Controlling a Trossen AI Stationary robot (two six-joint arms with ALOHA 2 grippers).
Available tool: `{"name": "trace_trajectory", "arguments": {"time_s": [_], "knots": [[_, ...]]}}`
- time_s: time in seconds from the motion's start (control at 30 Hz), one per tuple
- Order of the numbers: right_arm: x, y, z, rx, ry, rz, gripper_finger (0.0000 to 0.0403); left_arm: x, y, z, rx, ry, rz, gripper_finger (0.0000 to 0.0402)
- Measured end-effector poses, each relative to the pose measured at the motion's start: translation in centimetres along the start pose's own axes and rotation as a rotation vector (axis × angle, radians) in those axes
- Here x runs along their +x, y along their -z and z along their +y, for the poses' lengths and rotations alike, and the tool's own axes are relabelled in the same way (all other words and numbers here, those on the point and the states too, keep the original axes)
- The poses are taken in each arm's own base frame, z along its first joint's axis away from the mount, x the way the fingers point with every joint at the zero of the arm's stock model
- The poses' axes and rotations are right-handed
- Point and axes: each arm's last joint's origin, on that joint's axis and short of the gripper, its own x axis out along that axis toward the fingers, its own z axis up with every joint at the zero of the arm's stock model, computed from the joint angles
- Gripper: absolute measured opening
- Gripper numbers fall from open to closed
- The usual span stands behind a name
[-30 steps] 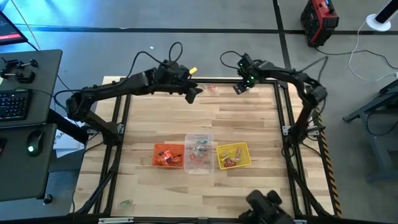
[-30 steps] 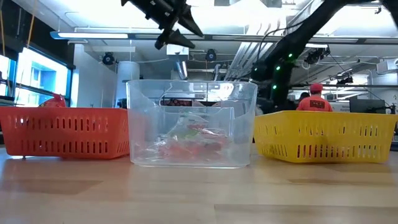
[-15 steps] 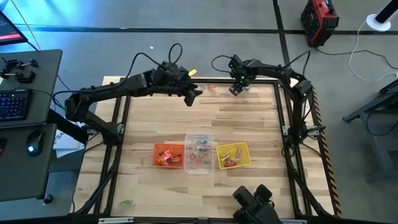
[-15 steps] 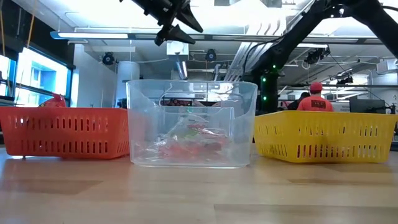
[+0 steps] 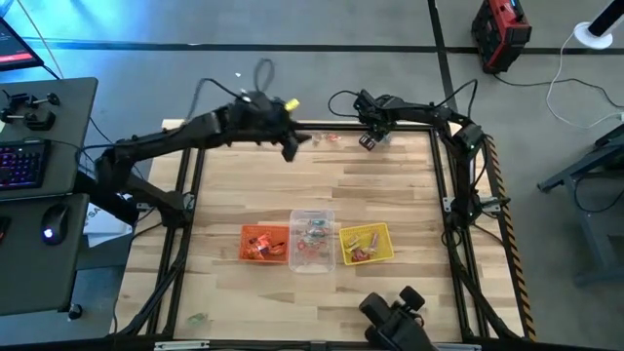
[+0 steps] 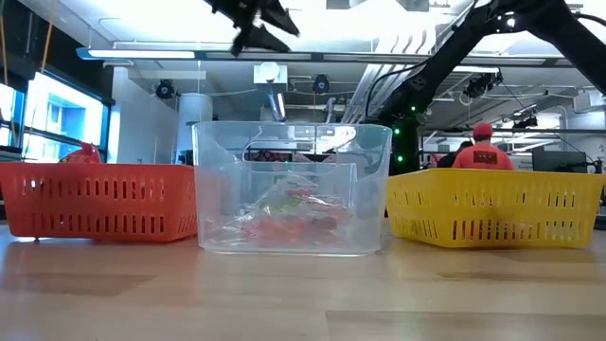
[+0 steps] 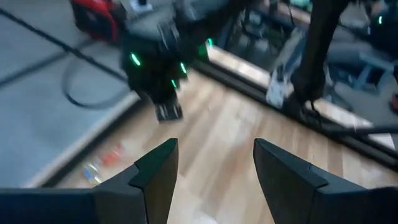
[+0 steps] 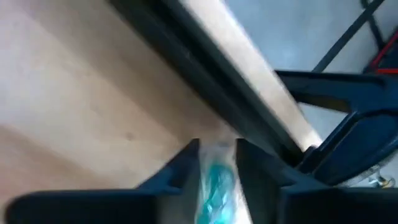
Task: Sort candy by brand, put in halloween buckets
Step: Put the blue gummy into the transparent bin
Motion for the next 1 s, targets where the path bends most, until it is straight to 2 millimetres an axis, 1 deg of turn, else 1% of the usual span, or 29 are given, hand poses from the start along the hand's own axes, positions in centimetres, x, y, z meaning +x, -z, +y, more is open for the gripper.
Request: {"name": "trace_trajectory", "arguments": {"time_s": [0.1, 0.13, 0.2, 0.27, 0.37, 0.47, 0.53, 0.63, 0.73, 0.87, 0.93, 1.0], "knots": [[-0.1, -0.1, 0.3, -0.006, 0.019, -0.005, 0.0025, -2.7, -1.2, 0.7, 0.004, -0.038, -0.083, 0.0200], [-0.2, -0.1, 0.5, -0.012, 0.017, -0.006, 0.0013, -3.6, -1.5, 0.9, 0.002, -0.050, -0.108, 0.0200], [-0.7, 0.0, 0.8, -0.026, 0.008, -0.006, 0.0010, -5.4, -2.0, 1.2, 0.000, -0.071, -0.148, 0.0200], [-1.9, 0.1, 1.1, -0.028, -0.018, -0.018, 0.0010, -7.1, -2.3, 1.2, 0.016, -0.086, -0.184, 0.0200], [-4.9, 0.2, 1.6, 0.013, -0.128, -0.101, 0.0002, -9.3, -2.3, 1.1, 0.036, -0.121, -0.211, 0.0200], [-9.0, -0.1, 2.7, 0.056, -0.319, -0.263, 0.0002, -10.9, -2.1, 1.1, 0.037, -0.173, -0.218, 0.0200], [-11.7, -0.4, 4.0, 0.061, -0.469, -0.387, 0.0001, -11.6, -2.0, 1.2, 0.033, -0.197, -0.221, 0.0200], [-15.0, -0.6, 6.9, 0.053, -0.668, -0.508, 0.0001, -11.9, -1.9, 1.2, 0.016, -0.211, -0.222, 0.0200], [-17.2, 0.3, 11.2, -0.020, -0.808, -0.520, 0.0001, -11.8, -1.8, 1.2, 0.018, -0.210, -0.203, 0.0200], [-20.2, 3.4, 17.9, -0.169, -0.920, -0.483, 0.0000, -11.7, -1.3, 1.2, 0.025, -0.182, -0.145, 0.0200], [-21.4, 5.3, 20.6, -0.211, -0.953, -0.452, 0.0000, -11.7, -0.8, 1.1, 0.041, -0.154, -0.095, 0.0200], [-22.6, 7.1, 22.9, -0.205, -0.958, -0.425, 0.0000, -11.7, -0.2, 1.1, 0.044, -0.128, -0.032, 0.0200]]}}
